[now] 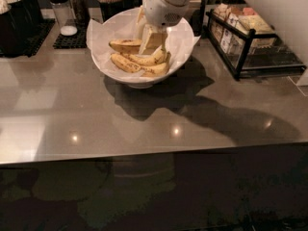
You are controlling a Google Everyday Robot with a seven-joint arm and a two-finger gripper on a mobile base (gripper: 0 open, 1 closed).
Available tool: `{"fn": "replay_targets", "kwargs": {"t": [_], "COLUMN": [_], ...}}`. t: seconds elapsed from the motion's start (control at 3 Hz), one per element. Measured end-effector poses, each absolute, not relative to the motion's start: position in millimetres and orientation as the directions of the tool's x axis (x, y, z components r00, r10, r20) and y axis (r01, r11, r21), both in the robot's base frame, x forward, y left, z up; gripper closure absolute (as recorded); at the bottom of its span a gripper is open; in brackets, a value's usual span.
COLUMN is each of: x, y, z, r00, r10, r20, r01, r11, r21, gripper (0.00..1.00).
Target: Pick banana from white bowl
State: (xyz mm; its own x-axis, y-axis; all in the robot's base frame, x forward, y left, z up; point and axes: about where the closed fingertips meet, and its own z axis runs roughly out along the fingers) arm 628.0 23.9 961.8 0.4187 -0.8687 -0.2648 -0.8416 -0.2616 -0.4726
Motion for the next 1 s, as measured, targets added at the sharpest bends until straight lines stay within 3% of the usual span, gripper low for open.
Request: {"fn": "replay_targets", "kwargs": {"t": [0.33,1.0], "x": [595.7,523.2], "y": [24.9,-1.6], "z": [986.0,962.2], "r00": [0.422,0.441], "r10": [-0.876,-0.831], "r20": [-0.233,-0.34], "r01": [-0.808,-0.752], "r11": [-0.247,-0.135], "r21": [-0.535,-0.645], "gripper": [1.0,1.0]}}
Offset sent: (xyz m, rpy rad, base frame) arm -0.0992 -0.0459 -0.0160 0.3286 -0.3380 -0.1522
